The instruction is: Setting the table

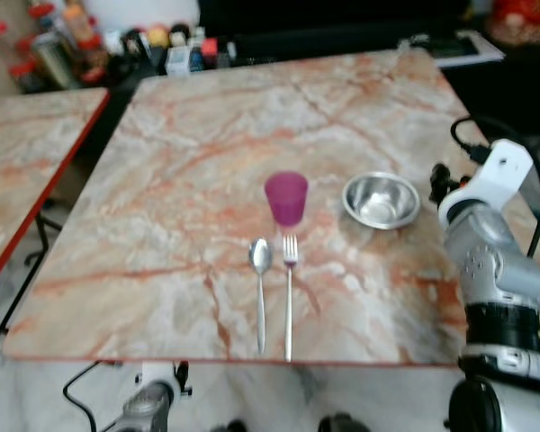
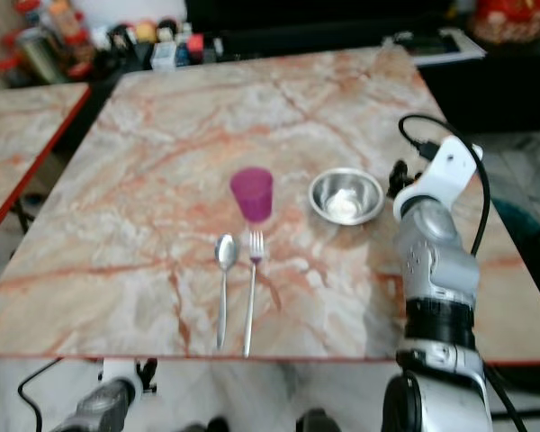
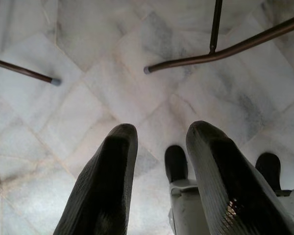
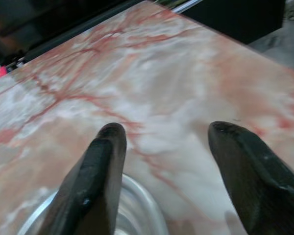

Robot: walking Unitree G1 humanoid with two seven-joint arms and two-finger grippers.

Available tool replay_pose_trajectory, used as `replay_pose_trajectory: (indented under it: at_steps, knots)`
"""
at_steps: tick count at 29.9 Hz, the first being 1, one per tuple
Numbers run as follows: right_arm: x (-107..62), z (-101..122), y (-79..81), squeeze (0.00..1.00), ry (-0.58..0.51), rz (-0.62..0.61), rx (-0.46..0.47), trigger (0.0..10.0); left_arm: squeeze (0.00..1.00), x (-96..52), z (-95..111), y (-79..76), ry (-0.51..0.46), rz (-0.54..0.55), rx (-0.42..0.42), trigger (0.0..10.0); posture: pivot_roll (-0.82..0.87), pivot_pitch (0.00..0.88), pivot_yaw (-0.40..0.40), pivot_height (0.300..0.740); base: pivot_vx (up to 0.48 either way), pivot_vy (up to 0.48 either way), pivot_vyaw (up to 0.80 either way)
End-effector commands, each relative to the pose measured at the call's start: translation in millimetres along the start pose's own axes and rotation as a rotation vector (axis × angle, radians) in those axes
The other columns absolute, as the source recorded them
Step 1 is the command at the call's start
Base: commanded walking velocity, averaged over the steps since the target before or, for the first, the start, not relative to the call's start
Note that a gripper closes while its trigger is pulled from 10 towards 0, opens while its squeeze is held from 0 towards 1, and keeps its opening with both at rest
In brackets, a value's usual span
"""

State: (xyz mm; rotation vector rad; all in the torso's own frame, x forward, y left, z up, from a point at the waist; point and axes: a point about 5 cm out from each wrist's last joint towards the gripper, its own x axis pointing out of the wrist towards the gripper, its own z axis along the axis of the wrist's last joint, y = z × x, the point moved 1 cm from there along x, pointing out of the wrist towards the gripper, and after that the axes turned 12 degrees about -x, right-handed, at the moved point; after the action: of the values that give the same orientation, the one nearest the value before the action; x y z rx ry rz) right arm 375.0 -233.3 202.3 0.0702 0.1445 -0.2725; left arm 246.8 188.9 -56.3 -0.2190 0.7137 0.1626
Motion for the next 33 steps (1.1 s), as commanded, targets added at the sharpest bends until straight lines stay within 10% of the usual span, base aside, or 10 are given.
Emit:
replay_pose_trajectory:
  at_steps: [1, 33]
  knots:
    - [3.7, -1, 10.2, 0.00, 0.040, 0.047, 0.027, 10.0, 0.00, -1.3, -3, 7.6, 0.017, 0.020, 0.001, 10.0, -0.16, 0.140, 0.082, 0.740, 0.000, 0.000, 0.00]
    - [0.7, -8, 4.4, 0.00, 0.125, -0.032, 0.059, 10.0, 0.00, -1.0, -3, 6.7, 0.024, 0.014, -0.013, 10.0, -0.16, 0.166, 0.088, 0.740, 0.000, 0.000, 0.00]
